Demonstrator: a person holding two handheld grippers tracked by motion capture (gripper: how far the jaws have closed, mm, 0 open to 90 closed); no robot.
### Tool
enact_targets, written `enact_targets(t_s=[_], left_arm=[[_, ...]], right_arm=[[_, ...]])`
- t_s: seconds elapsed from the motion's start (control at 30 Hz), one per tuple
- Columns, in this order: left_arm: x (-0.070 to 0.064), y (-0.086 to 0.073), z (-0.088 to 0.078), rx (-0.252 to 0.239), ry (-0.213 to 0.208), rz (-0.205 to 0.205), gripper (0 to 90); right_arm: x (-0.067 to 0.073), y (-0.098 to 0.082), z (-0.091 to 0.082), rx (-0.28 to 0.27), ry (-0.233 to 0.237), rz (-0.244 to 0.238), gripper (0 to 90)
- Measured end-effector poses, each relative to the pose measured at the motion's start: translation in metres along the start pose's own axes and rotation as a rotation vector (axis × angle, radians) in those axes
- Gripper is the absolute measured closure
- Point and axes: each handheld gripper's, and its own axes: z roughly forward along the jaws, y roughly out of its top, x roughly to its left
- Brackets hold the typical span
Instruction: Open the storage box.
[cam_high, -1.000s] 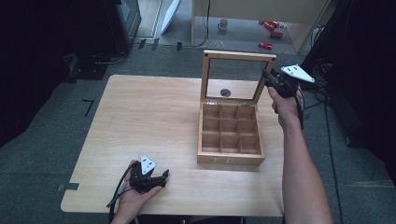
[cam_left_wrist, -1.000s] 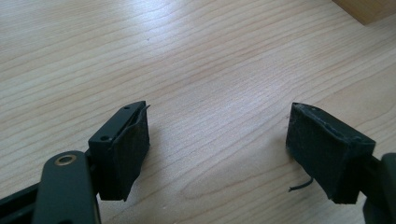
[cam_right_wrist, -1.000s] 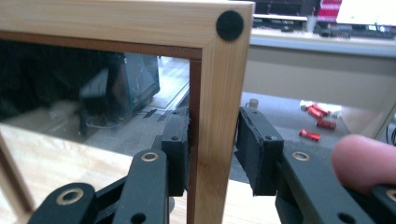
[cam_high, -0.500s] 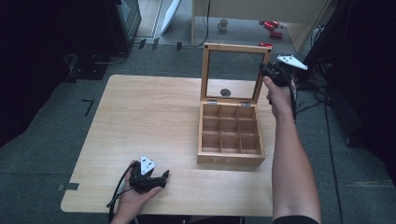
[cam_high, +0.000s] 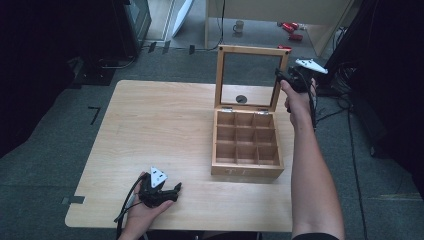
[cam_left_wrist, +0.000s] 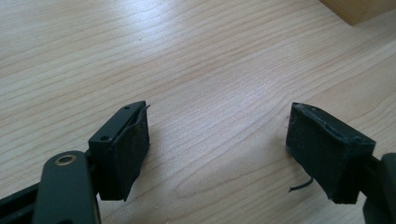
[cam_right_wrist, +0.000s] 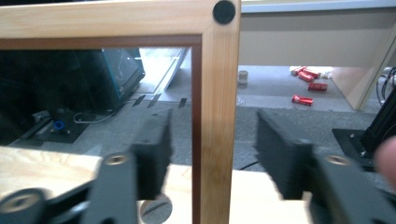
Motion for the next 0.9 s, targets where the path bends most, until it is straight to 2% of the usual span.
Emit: enact_targets(t_s=[0.2, 0.3, 0.4, 0.43, 0.57, 0.7, 0.77, 0.83, 0.9], left_arm=[[0.0, 0.0, 0.0, 0.001, -0.001, 0.006, 21.9], [-0.001, 0.0, 0.0, 0.001, 0.001, 0.007, 21.9], [-0.001, 0.0, 0.001, 0.002, 0.004, 0.011, 21.9], [-0.001, 0.0, 0.001, 0.002, 0.004, 0.011, 21.9], [-0.002, 0.0, 0.001, 0.003, 0.007, 0.014, 21.9], [-0.001, 0.0, 0.001, 0.002, 0.004, 0.012, 21.9], [-0.001, 0.0, 0.001, 0.002, 0.003, 0.011, 21.9], [-0.002, 0.0, 0.001, 0.002, 0.005, 0.013, 21.9], [-0.002, 0.0, 0.001, 0.003, 0.008, 0.017, 21.9]], right_arm=[[0.001, -0.014, -0.02, 0.035, 0.046, -0.017, 19.4], [0.0, -0.022, -0.033, 0.05, 0.062, -0.029, 14.3], [-0.002, -0.031, -0.047, 0.054, 0.072, -0.038, 12.6], [-0.002, -0.031, -0.047, 0.054, 0.072, -0.038, 12.6], [-0.002, -0.044, -0.068, 0.072, 0.074, -0.06, 10.3], [0.002, -0.055, -0.087, 0.085, 0.087, -0.06, 9.8], [0.004, -0.064, -0.098, 0.093, 0.106, -0.06, 9.3], [0.007, -0.075, -0.107, 0.102, 0.096, -0.088, 9.3], [0.009, -0.085, -0.116, 0.114, 0.107, -0.093, 9.3]])
